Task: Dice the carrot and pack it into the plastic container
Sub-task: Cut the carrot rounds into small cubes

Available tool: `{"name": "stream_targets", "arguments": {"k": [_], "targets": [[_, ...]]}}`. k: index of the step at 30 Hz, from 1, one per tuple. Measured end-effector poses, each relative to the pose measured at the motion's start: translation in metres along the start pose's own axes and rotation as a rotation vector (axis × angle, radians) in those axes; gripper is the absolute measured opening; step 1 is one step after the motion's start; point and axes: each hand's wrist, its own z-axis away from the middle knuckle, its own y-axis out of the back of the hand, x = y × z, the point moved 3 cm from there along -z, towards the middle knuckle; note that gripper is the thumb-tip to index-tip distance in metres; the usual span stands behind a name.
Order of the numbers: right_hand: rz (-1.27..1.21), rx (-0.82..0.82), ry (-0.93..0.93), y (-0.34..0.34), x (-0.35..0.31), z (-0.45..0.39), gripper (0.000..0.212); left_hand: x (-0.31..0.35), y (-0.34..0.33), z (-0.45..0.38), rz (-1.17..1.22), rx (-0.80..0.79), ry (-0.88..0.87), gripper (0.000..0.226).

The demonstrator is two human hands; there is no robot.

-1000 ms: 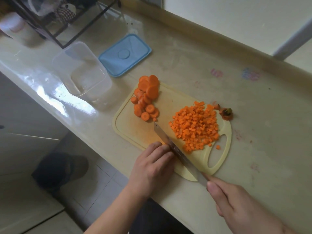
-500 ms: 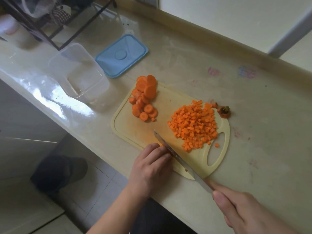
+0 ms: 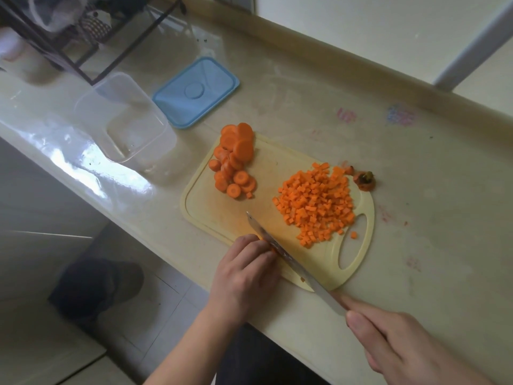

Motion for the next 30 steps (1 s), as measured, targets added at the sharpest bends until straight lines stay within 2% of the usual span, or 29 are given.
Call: {"name": "stream_targets", "arguments": {"k": [7, 10, 20, 26, 30], "targets": [[0.063, 0.027, 0.006, -0.007, 0.003, -0.012, 0.034, 0.0, 0.003, -0.002, 0.024, 0.046, -0.007, 0.02], [0.014, 0.045, 0.019, -0.009, 0.003, -0.022, 0.045, 0.0, 0.004, 0.0, 0.034, 0.044, -0.001, 0.019], [-0.075, -0.002, -0.013, -0.002, 0.001, -0.01, 0.055, 0.0, 0.006, 0.004, 0.053, 0.071, 0.024, 0.002], [0.013, -0.042, 0.023, -0.003, 0.005, -0.009, 0.051, -0.002, 0.007, 0.007, 0.068, 0.046, 0.025, 0.017], [0.022, 0.023, 0.077, -0.007, 0.012, -0.009, 0.043, -0.003, 0.006, 0.008, 0.066, 0.042, 0.022, 0.011]]}}
